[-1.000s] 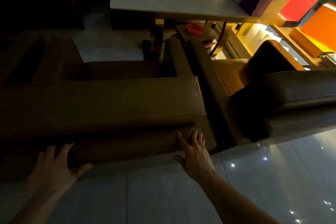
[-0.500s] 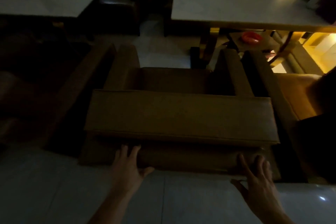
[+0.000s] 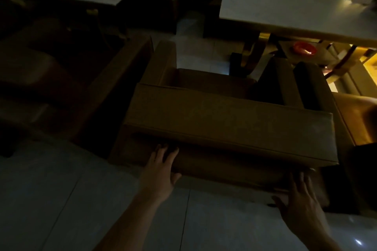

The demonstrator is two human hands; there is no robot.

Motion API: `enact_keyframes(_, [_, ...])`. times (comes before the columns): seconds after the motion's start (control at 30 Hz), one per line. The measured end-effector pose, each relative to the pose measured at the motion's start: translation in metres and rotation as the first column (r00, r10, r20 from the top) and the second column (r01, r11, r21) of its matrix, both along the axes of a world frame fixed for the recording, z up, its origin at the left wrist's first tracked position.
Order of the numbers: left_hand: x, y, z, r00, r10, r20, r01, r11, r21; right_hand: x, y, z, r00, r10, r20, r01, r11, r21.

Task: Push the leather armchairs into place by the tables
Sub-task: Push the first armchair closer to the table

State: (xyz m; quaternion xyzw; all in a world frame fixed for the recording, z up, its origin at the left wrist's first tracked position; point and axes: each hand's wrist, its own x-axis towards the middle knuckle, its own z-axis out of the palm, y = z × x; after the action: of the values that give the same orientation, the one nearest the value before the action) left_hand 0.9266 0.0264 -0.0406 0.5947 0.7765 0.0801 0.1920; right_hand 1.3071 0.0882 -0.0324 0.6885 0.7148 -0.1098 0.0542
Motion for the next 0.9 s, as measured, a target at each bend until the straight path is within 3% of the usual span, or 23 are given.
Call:
enact_keyframes(0.13, [-0.002, -0.015, -0.003, 0.999, -0.029, 0.029, 0.029, 1.0, -0.003, -0.006, -0.002, 0.011, 1.0, -0.027, -0.005, 0.026, 0.994, -0.108])
enact_keyframes(0.47, [0.018, -0.017, 0.042, 0.997, -0.076, 0.014, 0.077, 0.973, -0.218, -0.008, -0.026, 0.064, 0.995, 0.046, -0.085, -0.062, 0.977, -0.202])
enact_keyframes(0.9, [0.098, -0.056, 0.141, 0.985, -0.161, -0.061, 0.148, 0.974, -0.172, 0.012, -0.074, 0.135, 0.981, 0.11, -0.158, -0.141, 0.97, -0.199])
